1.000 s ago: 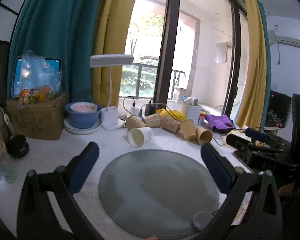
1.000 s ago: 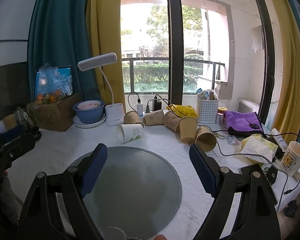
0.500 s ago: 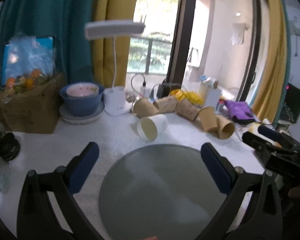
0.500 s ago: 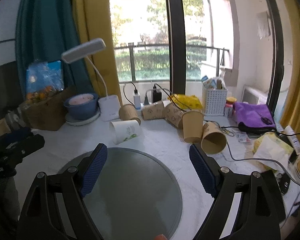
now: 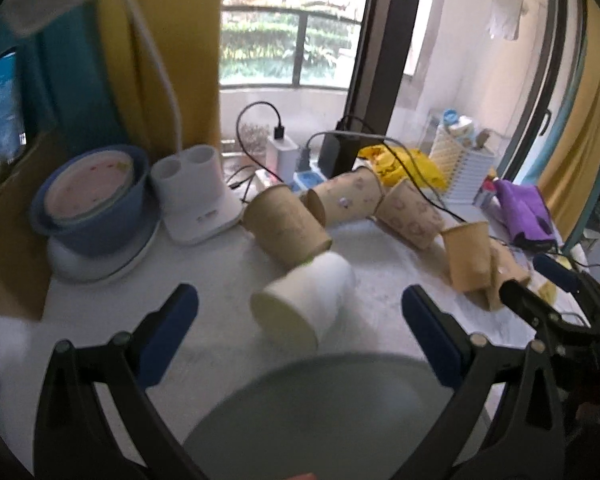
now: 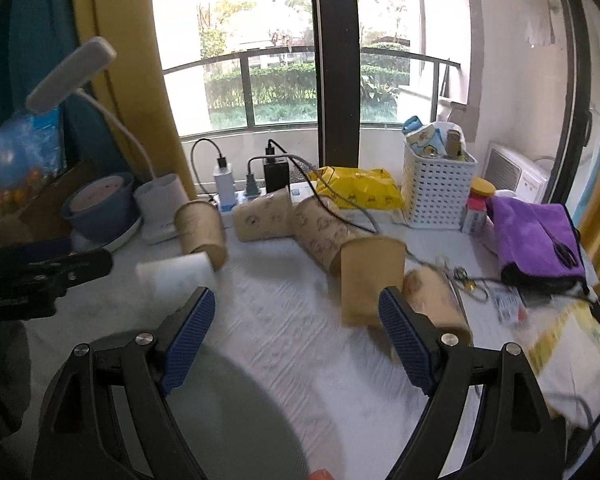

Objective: Flip cup upright
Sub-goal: 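Reach the left gripper to the tipped brown bamboo-print cup and grasp it, then lift the brown cup with the left gripper and turn it rim-up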

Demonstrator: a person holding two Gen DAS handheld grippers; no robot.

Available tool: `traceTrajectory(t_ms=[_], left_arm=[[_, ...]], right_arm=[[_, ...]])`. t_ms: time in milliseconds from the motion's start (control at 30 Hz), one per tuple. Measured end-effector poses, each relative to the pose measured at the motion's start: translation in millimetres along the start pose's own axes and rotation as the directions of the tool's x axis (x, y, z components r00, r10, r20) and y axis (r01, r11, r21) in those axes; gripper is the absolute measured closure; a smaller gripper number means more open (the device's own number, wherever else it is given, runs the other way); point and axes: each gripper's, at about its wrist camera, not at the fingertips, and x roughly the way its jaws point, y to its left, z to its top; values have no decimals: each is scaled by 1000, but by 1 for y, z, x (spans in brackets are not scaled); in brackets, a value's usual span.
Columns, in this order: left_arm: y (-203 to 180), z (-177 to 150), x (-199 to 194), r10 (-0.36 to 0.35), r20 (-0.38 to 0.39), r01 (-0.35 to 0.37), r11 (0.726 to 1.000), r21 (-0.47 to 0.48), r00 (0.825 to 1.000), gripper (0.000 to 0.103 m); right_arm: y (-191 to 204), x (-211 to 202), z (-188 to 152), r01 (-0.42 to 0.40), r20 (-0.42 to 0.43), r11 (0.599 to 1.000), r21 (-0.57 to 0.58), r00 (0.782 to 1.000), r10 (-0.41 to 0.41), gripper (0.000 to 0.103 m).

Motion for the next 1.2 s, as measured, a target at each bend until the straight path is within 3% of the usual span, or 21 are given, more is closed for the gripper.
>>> traceTrajectory(t_ms=[133, 267, 367, 600, 733, 900, 933, 1200], left_arm=[[0, 26, 41, -1, -76, 0, 1000, -16, 997, 1], [5, 44, 73, 75, -137, -78, 997, -23, 988, 1], [5, 58, 92, 94, -165, -98, 995, -15, 982, 1], [19, 69, 137, 25, -286, -57, 993, -105, 958, 1], [28, 66, 151, 8, -318, -58, 987, -149, 948, 2], [41, 57, 163, -55, -363, -27, 976, -217, 930, 20], [43, 57, 163, -68, -363, -18, 974, -228, 929, 25], [43, 58, 159, -79, -354, 1, 977, -213, 932, 28]], right_arm=[[-3, 29, 14, -6, -17, 1000, -5, 1000, 5, 17], [-5, 51, 27, -1, -34, 1000, -7, 999, 1, 17], [-1, 73, 35, 4, -62, 1000, -17, 998, -5, 17], [7, 103, 49, 7, -86, 1000, -20, 996, -9, 17], [4, 110, 53, 19, -81, 1000, -9, 997, -20, 17], [1, 115, 50, 22, -97, 1000, 2, 995, -21, 17], [1, 115, 50, 21, -97, 1000, 4, 995, -21, 17], [1, 114, 50, 16, -101, 1000, 8, 995, -16, 17]])
